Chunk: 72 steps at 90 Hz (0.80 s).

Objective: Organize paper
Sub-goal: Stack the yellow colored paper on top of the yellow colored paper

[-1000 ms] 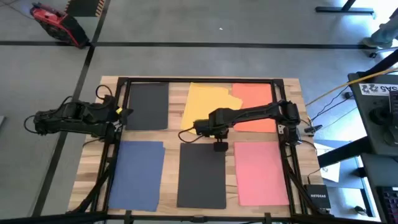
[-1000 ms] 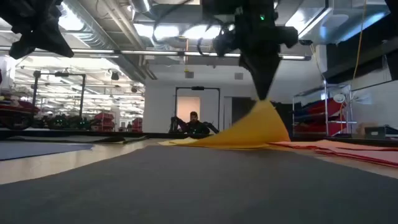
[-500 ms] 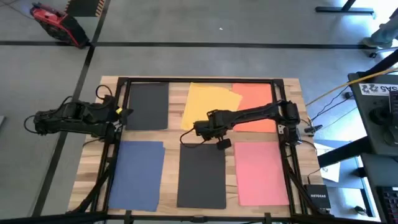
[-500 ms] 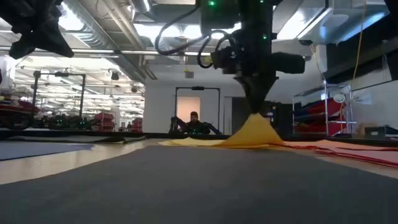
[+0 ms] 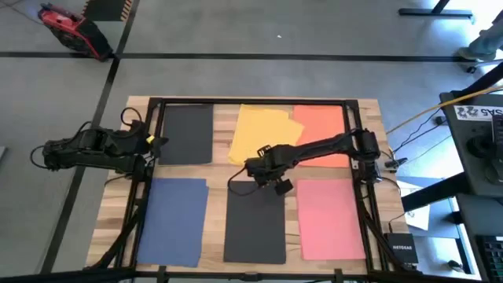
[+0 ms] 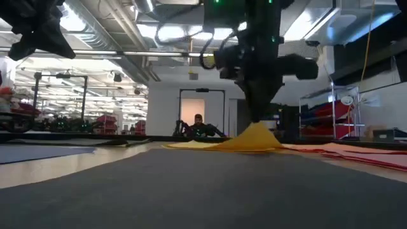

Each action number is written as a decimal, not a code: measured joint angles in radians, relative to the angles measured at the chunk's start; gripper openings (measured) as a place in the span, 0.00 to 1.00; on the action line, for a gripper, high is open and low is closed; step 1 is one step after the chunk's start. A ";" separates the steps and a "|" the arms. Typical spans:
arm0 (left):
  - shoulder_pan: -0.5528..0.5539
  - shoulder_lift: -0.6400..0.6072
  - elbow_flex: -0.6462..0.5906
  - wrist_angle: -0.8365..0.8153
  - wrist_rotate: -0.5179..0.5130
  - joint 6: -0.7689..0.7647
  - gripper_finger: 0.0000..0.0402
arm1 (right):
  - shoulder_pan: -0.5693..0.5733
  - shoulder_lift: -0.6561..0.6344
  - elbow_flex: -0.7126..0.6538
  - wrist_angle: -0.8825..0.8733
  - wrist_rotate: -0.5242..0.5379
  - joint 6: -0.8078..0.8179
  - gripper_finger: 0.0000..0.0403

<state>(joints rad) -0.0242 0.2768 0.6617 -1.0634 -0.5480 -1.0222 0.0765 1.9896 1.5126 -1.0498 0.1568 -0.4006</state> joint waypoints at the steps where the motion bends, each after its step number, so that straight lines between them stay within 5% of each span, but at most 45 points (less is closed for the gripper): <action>1: 0.000 0.000 0.000 0.000 0.000 0.000 0.00 | -0.001 0.000 -0.003 0.002 0.000 0.000 0.00; 14: 0.000 0.000 0.000 0.000 0.000 -0.001 0.00 | -0.019 0.001 -0.029 -0.005 -0.031 0.098 0.00; 33: 0.000 0.000 0.000 0.000 0.000 -0.007 0.00 | -0.033 0.000 -0.022 0.010 -0.098 0.468 0.02; 72: 0.000 0.000 0.000 0.000 0.044 -0.022 0.00 | -0.037 0.000 -0.022 0.057 -0.137 1.117 0.25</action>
<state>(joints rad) -0.0242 0.2768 0.6617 -1.0630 -0.5044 -1.0443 0.0391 1.9900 1.4910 -0.9924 0.0200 0.7169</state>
